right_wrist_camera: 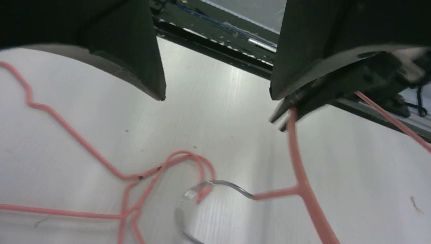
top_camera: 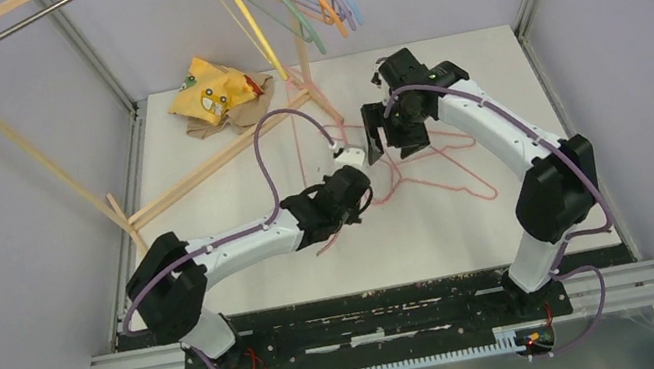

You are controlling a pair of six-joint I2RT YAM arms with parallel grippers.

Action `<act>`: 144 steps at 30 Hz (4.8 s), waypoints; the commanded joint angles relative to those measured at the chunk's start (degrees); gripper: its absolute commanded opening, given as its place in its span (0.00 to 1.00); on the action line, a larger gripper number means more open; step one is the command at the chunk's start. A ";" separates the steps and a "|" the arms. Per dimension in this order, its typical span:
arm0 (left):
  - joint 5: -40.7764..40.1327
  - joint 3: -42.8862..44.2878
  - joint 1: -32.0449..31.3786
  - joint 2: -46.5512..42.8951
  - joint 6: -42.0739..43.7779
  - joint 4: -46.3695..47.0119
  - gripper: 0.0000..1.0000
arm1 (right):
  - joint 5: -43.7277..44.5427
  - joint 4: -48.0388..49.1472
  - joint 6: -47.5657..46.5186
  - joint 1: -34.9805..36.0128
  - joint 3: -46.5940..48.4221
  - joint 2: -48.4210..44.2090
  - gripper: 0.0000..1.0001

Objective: Organize the hangers

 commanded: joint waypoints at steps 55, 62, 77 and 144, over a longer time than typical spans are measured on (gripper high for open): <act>20.58 24.52 39.76 -14.73 -13.66 27.15 0.03 | 13.55 -2.25 -9.34 -6.02 0.86 -6.14 0.96; 21.65 26.69 41.39 -11.30 -15.03 27.79 0.03 | 12.66 -2.79 -9.18 -6.50 2.55 -4.33 0.96; 22.88 25.24 43.12 -7.64 -18.30 28.53 0.03 | 12.39 -3.32 -8.98 -7.20 3.39 -3.59 0.96; 53.94 -9.15 43.54 -28.48 -13.57 21.43 0.99 | 7.81 9.19 -20.37 -7.03 6.28 24.71 0.71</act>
